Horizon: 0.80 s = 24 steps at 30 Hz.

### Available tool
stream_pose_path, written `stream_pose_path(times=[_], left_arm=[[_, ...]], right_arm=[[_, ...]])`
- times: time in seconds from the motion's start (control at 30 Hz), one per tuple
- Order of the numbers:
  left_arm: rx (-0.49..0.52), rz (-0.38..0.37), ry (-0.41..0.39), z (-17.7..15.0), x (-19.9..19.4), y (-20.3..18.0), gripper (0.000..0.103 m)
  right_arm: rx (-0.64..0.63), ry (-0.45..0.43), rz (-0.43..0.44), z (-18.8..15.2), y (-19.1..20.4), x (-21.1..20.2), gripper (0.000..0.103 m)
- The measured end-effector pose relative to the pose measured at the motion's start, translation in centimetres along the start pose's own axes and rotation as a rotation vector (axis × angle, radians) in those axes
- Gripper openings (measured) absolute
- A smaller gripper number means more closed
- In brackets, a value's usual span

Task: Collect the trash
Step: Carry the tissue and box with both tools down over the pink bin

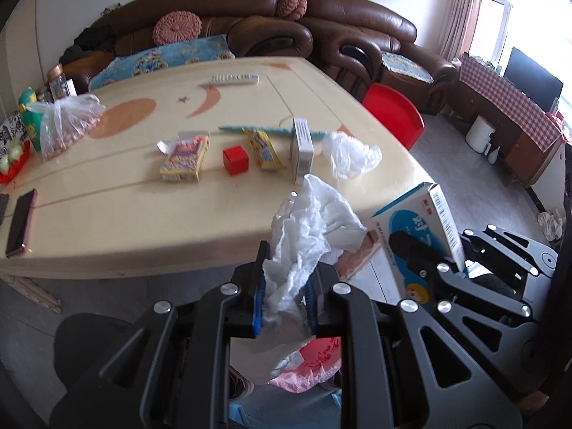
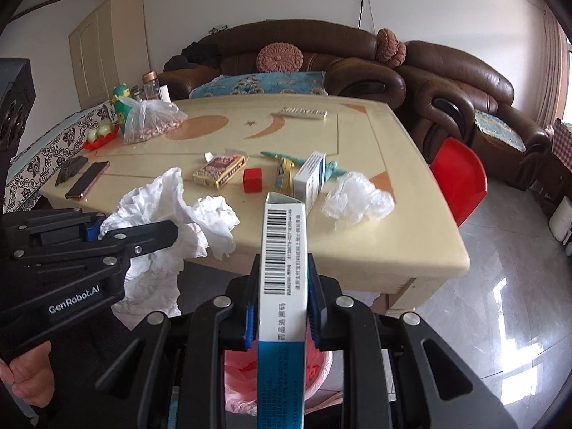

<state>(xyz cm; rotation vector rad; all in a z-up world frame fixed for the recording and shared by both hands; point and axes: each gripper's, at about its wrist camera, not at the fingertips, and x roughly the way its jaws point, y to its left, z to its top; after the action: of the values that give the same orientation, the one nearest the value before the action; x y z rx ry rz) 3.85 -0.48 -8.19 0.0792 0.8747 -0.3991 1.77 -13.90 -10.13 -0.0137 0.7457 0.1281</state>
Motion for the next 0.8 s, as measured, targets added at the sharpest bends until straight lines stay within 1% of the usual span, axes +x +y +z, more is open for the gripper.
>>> stream_pose_path(times=[0.37,0.8], left_arm=[[-0.006,-0.009,0.105,-2.5,4.4,-0.1,0.018],[-0.063,-0.004,0.241,-4.9,10.5,1.5,0.018]], right_arm=[[0.006,0.122,0.036,-2.7,0.1,5.0,0.022],[0.04,0.27,0.049,-5.9,-1.0,11.1,0.022]])
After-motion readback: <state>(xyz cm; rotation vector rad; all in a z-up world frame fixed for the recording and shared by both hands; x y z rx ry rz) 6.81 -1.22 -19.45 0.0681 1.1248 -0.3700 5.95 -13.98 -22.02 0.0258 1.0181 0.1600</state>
